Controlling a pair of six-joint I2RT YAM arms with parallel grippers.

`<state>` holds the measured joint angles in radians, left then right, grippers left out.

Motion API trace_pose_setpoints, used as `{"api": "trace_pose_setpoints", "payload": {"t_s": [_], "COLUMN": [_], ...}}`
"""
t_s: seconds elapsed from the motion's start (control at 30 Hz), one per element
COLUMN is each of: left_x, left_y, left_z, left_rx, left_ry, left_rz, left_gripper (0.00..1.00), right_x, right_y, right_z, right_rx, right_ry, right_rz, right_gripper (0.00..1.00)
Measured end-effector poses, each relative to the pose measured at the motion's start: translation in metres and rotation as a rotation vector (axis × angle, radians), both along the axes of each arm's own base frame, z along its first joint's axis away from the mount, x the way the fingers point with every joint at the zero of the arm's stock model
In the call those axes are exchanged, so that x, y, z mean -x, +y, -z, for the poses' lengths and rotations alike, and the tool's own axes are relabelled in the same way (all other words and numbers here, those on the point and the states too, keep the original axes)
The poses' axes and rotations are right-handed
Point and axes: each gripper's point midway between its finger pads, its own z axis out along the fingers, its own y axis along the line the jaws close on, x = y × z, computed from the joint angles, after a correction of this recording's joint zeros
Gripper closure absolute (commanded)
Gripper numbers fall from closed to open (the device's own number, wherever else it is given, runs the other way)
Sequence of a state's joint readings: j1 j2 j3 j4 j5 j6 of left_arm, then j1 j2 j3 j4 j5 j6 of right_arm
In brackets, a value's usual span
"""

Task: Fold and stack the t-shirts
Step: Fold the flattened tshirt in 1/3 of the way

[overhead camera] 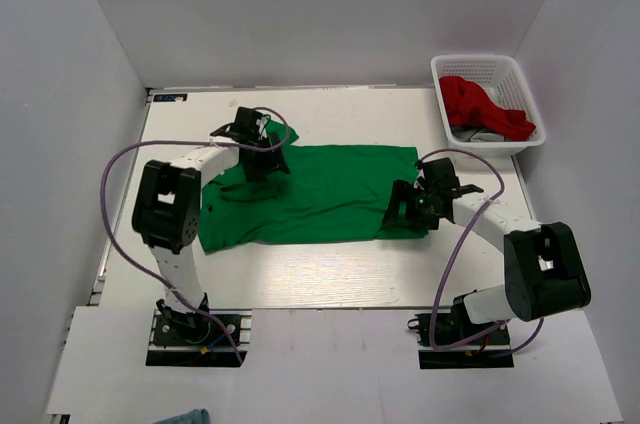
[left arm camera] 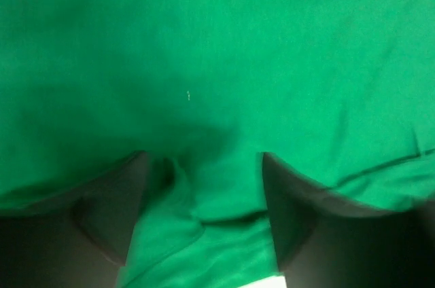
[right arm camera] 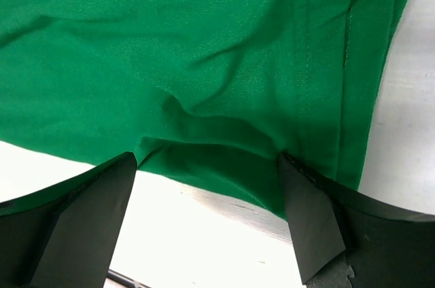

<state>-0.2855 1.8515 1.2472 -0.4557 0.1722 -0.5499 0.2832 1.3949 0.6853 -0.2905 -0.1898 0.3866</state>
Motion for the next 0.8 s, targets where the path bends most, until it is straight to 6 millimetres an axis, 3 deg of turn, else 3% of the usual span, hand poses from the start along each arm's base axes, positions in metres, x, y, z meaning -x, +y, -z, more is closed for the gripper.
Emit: {"api": "trace_pose_setpoints", "payload": {"t_s": [0.17,0.27,0.37,0.5,0.6,0.67,0.73,0.8], "left_x": [-0.019,-0.017,-0.015,-0.017,0.002,0.022,0.041,0.059], "left_y": [0.004,0.01,0.013,0.017,0.024,0.029,0.034,0.037], "left_z": [0.018,0.02,0.006,-0.04,-0.069,-0.076,-0.069,-0.049], "left_rx": [-0.12,-0.171,-0.188,-0.186,-0.162,-0.142,-0.121,-0.114], "left_ry": [0.054,0.067,0.041,-0.086,-0.168,-0.194,-0.186,-0.138], "left_rz": [0.116,0.152,0.172,0.153,0.113,0.083,0.053,0.031], "left_gripper": [0.1,0.06,0.01,0.01,0.01,0.01,0.01,0.01], "right_x": [-0.003,-0.004,-0.004,-0.003,-0.002,0.0,0.001,0.004], "right_y": [0.001,0.002,0.002,0.002,0.001,-0.002,-0.006,-0.011], "right_z": [0.0,0.0,0.0,-0.001,-0.001,-0.003,-0.007,-0.008], "right_rx": [0.001,-0.001,-0.003,-0.004,0.002,0.013,0.028,0.043], "right_ry": [0.004,0.005,0.004,0.004,0.005,0.005,-0.001,-0.011], "right_rz": [-0.002,-0.004,-0.007,-0.009,-0.006,0.002,0.017,0.034], "right_gripper": [0.1,0.1,0.1,0.1,0.1,0.1,0.1,0.1]}}
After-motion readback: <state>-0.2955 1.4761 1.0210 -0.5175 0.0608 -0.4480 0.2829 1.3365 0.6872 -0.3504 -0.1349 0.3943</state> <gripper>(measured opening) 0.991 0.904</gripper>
